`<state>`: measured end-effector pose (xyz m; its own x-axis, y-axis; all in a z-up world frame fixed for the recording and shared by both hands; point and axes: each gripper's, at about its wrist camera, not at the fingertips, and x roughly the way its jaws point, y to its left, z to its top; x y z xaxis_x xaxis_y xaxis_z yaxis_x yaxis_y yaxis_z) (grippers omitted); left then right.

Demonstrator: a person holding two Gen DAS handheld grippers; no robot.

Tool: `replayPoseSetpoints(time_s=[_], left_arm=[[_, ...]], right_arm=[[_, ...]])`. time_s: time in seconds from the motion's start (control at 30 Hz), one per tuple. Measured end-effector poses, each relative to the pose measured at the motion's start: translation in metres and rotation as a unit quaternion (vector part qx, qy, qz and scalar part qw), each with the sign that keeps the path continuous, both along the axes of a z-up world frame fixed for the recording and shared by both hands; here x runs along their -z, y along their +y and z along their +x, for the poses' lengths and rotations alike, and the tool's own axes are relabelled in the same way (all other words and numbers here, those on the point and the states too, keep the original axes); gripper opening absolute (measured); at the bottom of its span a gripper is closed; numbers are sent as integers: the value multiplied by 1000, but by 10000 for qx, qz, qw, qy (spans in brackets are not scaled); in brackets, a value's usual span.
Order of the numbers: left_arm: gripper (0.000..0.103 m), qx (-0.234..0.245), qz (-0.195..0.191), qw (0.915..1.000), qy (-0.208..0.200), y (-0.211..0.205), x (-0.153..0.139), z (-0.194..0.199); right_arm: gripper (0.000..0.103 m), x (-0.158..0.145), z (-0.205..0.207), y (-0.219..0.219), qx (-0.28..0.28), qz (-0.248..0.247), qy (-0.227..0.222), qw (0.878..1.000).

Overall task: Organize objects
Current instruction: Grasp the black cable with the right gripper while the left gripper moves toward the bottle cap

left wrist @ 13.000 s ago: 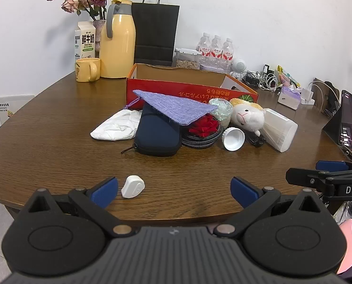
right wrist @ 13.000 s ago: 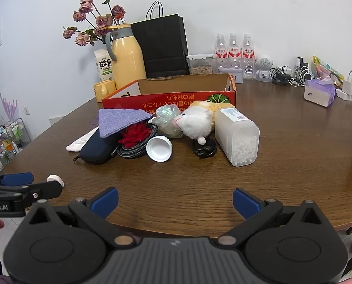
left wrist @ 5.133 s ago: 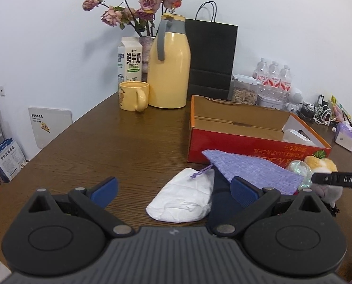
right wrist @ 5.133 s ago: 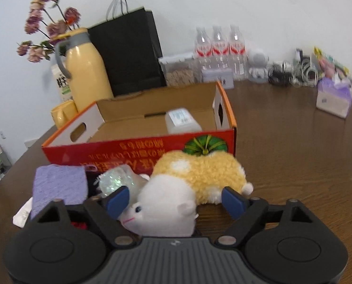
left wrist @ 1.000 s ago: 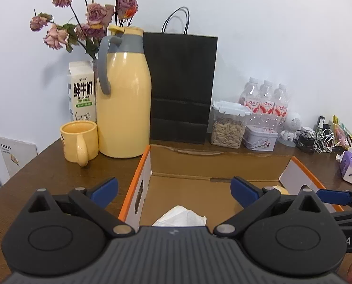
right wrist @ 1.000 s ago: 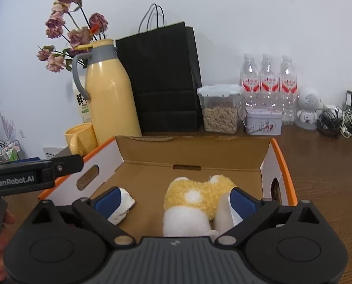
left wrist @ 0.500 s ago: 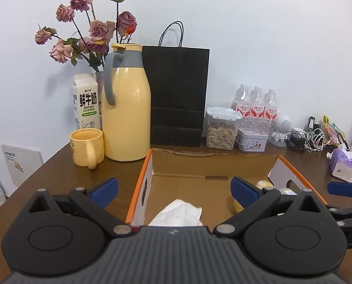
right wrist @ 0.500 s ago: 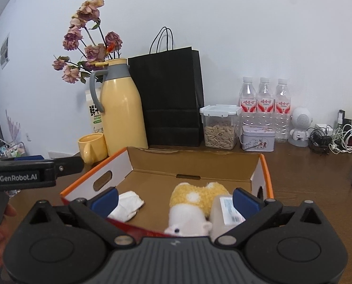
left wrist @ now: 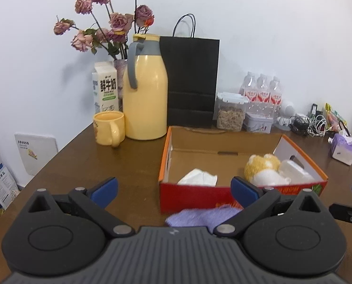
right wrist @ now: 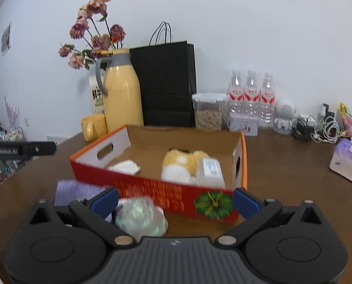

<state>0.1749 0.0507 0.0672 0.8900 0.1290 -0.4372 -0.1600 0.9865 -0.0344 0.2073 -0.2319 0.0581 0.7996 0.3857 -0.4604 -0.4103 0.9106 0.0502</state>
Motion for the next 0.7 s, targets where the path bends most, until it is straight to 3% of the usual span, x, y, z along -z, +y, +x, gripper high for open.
replayPoseSetpoints(time_s=[0.33,0.7], left_arm=[[103,-54,-46,9994,353,9,22,-30],[103,-29,-117,9983,577,7,37,-42]], right_arm=[[99,47,-14,-9,184,-383,650,9970],[75,72,-9,-6,174,-263,977,9947]])
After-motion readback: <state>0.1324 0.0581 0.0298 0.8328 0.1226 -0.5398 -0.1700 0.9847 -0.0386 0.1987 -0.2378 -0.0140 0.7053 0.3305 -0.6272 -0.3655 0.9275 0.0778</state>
